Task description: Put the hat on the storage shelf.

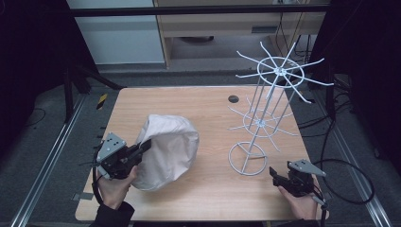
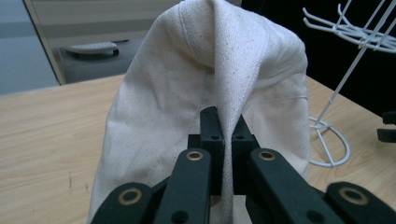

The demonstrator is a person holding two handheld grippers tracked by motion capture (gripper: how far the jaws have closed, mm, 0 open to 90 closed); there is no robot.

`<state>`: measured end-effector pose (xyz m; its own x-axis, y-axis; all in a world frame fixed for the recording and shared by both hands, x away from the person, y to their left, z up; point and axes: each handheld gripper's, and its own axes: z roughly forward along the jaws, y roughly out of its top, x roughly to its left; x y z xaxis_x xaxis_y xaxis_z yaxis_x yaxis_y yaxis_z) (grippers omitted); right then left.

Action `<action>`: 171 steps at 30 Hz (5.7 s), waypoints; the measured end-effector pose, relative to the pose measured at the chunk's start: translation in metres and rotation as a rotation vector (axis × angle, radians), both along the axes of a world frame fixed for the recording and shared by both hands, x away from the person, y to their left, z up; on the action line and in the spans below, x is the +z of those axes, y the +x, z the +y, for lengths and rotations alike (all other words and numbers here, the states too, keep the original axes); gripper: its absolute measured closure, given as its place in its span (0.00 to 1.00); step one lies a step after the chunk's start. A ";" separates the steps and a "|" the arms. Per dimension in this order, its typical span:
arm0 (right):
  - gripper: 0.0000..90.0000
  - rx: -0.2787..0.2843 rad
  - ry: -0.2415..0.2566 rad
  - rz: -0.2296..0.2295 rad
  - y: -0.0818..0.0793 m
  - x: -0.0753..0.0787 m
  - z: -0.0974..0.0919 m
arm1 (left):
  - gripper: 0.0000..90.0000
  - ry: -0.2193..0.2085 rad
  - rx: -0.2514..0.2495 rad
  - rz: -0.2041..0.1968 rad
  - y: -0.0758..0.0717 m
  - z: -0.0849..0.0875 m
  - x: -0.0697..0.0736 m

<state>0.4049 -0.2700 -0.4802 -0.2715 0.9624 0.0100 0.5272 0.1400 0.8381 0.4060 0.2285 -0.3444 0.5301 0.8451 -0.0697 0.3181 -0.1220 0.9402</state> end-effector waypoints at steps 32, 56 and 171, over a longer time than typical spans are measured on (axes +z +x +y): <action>0.28 0.018 -0.011 -0.024 -0.002 -0.001 0.003 | 0.99 -0.166 -0.029 -0.252 -0.030 0.012 0.046; 0.28 0.016 -0.022 -0.033 -0.001 -0.002 0.002 | 0.99 -0.347 -0.060 -0.390 -0.021 -0.002 0.075; 0.27 0.023 -0.013 -0.054 -0.001 -0.002 0.000 | 0.98 -0.449 -0.277 -0.328 0.044 -0.100 0.089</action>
<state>0.4034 -0.2699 -0.4820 -0.2938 0.9557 -0.0180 0.4776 0.1631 0.8633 0.4498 0.1287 -0.2552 0.7793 0.5994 -0.1829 0.0170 0.2715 0.9623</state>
